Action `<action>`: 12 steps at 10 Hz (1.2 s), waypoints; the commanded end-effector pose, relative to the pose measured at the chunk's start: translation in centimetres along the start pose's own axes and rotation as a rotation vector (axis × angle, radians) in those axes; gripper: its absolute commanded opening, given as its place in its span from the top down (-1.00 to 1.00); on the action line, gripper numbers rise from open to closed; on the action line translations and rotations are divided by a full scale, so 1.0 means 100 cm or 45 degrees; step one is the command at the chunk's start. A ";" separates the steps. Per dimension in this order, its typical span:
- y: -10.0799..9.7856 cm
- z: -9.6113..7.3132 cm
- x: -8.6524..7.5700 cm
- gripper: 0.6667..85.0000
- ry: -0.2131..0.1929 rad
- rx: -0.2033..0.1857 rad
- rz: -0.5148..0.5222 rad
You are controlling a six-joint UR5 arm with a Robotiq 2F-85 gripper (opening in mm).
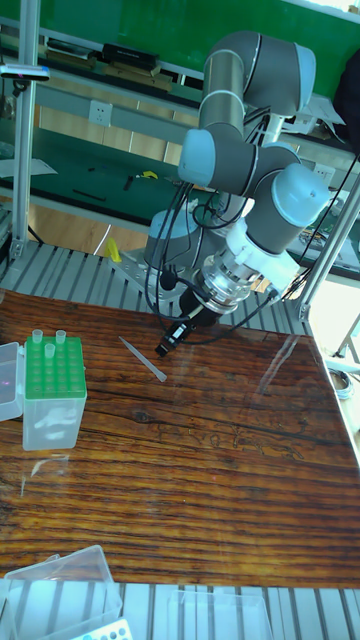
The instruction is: Insert a large pipette tip into the holder for large pipette tips
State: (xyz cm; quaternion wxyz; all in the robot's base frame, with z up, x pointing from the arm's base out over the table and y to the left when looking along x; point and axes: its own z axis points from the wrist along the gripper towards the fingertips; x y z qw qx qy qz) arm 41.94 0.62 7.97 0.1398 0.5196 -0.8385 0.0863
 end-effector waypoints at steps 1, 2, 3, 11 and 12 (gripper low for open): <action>0.026 0.003 0.003 0.68 0.002 -0.057 0.108; 0.028 0.003 0.004 0.68 0.009 -0.065 0.122; 0.027 0.003 0.001 0.69 -0.003 -0.058 0.166; 0.016 -0.001 -0.018 0.71 -0.059 0.006 0.219; 0.018 -0.001 -0.022 0.71 -0.077 -0.007 0.222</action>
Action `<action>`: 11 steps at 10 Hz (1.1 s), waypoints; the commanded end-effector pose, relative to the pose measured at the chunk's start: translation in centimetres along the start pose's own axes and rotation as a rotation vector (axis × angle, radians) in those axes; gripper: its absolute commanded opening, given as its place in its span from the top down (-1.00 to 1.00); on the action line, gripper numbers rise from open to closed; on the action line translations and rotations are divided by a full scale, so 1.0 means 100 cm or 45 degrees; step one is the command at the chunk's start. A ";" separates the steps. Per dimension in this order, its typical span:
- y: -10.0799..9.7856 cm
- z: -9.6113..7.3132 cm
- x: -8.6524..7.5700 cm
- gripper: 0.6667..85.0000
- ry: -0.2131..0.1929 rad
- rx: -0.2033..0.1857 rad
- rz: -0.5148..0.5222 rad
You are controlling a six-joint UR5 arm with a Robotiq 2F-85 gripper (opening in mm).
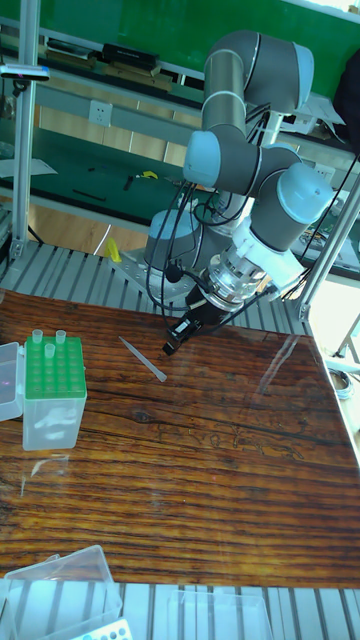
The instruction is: Insert a large pipette tip into the holder for large pipette tips
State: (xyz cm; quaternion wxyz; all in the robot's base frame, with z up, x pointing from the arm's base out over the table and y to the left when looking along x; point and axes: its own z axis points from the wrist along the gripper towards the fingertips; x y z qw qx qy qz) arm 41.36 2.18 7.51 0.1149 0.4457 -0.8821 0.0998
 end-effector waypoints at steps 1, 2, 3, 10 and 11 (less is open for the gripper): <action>0.005 -0.002 -0.010 0.71 -0.044 -0.023 -0.003; -0.004 -0.002 -0.006 0.71 -0.021 0.022 -0.025; -0.005 -0.002 -0.006 0.71 -0.024 0.030 -0.031; 0.024 -0.003 0.018 0.69 0.101 -0.113 0.082; 0.016 -0.004 0.027 0.69 0.143 -0.069 0.084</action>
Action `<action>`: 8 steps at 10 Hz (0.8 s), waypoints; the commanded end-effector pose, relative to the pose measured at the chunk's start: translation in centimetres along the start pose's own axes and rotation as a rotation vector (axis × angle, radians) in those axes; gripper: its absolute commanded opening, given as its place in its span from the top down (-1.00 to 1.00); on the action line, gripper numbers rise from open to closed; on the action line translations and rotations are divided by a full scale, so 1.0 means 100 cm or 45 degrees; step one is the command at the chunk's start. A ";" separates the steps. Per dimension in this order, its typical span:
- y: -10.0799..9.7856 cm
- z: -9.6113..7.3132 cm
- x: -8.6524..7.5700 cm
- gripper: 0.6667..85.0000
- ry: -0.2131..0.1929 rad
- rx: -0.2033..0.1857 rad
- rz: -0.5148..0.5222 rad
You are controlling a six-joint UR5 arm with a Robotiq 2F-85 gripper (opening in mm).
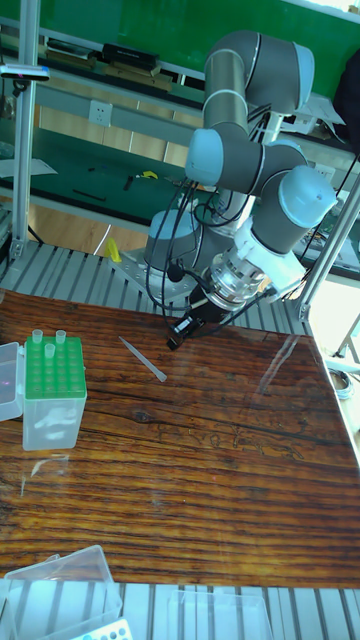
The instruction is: Insert a large pipette tip into the holder for large pipette tips
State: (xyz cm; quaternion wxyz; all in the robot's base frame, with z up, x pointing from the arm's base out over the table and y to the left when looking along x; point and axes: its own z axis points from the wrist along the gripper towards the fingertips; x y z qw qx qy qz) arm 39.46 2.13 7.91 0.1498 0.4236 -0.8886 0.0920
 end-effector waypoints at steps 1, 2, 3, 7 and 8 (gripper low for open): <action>0.001 -0.002 0.025 0.68 0.121 -0.005 -0.004; 0.010 -0.002 0.027 0.62 0.127 -0.055 -0.047; 0.013 -0.003 0.029 0.61 0.140 -0.070 -0.042; -0.014 0.011 -0.019 0.49 0.273 -0.021 -0.064; -0.013 0.023 -0.026 0.42 0.291 0.001 -0.044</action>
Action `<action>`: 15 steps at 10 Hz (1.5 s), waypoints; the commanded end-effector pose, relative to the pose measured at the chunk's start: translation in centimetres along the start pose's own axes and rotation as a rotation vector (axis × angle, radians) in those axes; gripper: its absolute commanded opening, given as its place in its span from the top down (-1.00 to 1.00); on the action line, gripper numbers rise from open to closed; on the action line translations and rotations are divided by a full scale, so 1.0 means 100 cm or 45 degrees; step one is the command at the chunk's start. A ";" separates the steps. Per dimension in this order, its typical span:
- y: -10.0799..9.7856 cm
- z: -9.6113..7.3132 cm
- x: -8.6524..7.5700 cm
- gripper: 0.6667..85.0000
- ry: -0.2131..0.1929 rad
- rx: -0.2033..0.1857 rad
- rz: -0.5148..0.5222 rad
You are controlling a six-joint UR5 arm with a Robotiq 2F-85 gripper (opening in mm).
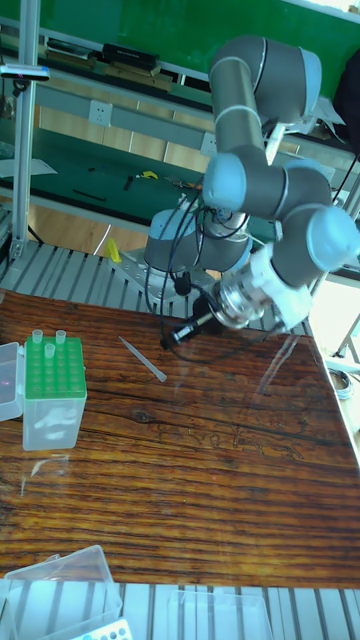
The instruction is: Insert a large pipette tip into the holder for large pipette tips
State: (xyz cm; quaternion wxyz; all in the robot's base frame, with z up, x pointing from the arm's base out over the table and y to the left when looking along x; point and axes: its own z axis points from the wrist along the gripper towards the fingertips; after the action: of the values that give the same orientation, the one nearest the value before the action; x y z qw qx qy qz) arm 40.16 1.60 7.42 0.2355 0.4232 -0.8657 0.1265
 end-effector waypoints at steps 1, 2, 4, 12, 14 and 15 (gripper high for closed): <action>-0.009 0.017 -0.029 0.40 0.081 0.039 0.034; -0.005 0.019 -0.026 0.40 0.126 0.009 0.064; 0.002 0.013 -0.002 0.35 0.222 -0.006 0.071; -0.009 0.013 -0.015 0.28 0.317 0.091 0.315; -0.005 0.039 -0.022 0.23 0.312 0.114 0.310; -0.010 0.039 -0.019 0.23 0.328 0.128 0.294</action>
State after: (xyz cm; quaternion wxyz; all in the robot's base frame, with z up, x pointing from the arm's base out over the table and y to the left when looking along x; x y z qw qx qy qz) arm 41.07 1.00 4.45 0.3040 0.3130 -0.8670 0.2409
